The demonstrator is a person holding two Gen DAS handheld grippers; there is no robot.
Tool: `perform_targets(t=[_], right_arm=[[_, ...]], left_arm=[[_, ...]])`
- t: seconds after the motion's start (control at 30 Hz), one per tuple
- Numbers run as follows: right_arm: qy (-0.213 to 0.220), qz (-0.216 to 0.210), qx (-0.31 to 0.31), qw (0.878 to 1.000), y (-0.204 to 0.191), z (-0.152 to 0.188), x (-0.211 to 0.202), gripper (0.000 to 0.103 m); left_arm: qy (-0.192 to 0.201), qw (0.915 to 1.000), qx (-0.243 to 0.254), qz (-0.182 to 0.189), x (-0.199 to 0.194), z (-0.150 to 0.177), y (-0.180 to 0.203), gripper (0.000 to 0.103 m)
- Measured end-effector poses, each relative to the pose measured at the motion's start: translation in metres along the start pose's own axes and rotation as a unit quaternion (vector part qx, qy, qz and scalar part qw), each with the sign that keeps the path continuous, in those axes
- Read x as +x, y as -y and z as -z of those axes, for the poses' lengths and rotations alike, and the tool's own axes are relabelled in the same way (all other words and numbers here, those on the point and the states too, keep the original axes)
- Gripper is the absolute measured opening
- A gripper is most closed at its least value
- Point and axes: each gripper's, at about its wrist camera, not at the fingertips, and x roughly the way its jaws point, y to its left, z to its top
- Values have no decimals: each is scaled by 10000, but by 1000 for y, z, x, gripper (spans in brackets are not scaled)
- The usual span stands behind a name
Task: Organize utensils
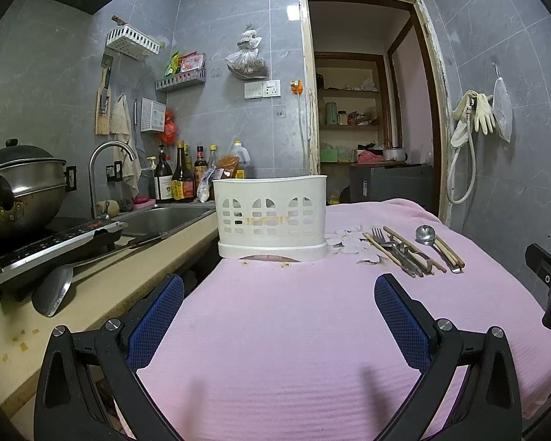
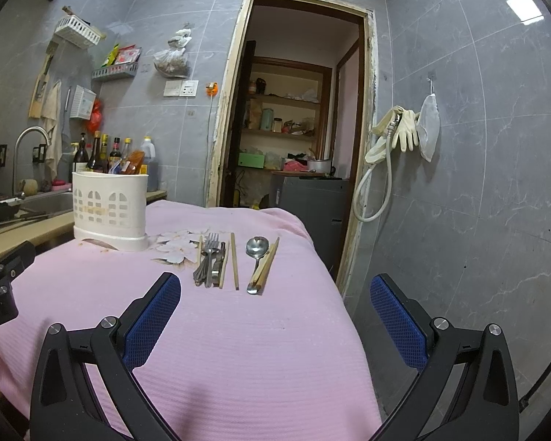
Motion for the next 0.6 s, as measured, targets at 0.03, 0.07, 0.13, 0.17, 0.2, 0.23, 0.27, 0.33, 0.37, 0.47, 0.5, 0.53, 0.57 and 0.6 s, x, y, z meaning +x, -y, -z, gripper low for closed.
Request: perform_targets(t=[0.03, 0.07, 0.13, 0.17, 0.2, 0.23, 0.27, 0.33, 0.37, 0.47, 0.5, 0.53, 0.57, 0.6], right_arm=[[-4, -4, -1, 10000, 0, 0, 0, 103], [-1, -3, -1, 10000, 0, 0, 0, 103], [-2, -3, -5, 10000, 0, 0, 0, 103], [-5, -1, -5, 10000, 0, 0, 0, 103], [-9, -2, -5, 10000, 0, 0, 0, 103], [-12, -5, -6, 10000, -1, 0, 0, 103], [-8, -7, -10, 10000, -1, 0, -1, 103], [-11, -6, -15, 10000, -1, 1, -1, 103], [-12, -2, -16, 10000, -2, 1, -1, 103], [-6, -5, -14, 10000, -2, 1, 0, 103], [-6, -6, -16, 10000, -2, 1, -1, 103], [-7, -4, -17, 10000, -2, 1, 0, 103], [-10, -6, -18, 10000, -2, 1, 0, 103], [-12, -8, -16, 10000, -2, 1, 0, 103]], left_arm=[[-4, 10000, 0, 0, 0, 0, 0, 102], [-2, 10000, 0, -1, 0, 0, 0, 102], [2, 10000, 2, -1, 0, 1, 0, 102], [5, 10000, 2, -4, 0, 0, 0, 102], [5, 10000, 2, -6, 0, 0, 0, 102], [2, 10000, 2, 0, 0, 0, 0, 102], [0, 10000, 5, 0, 0, 0, 0, 102], [0, 10000, 4, -3, 0, 0, 0, 102], [2, 10000, 2, -4, 0, 0, 0, 102], [0, 10000, 0, -2, 0, 0, 0, 102], [2, 10000, 0, -7, 0, 0, 0, 102], [3, 10000, 1, -7, 0, 0, 0, 102], [2, 10000, 1, -7, 0, 0, 0, 102], [0, 10000, 1, -5, 0, 0, 0, 102]])
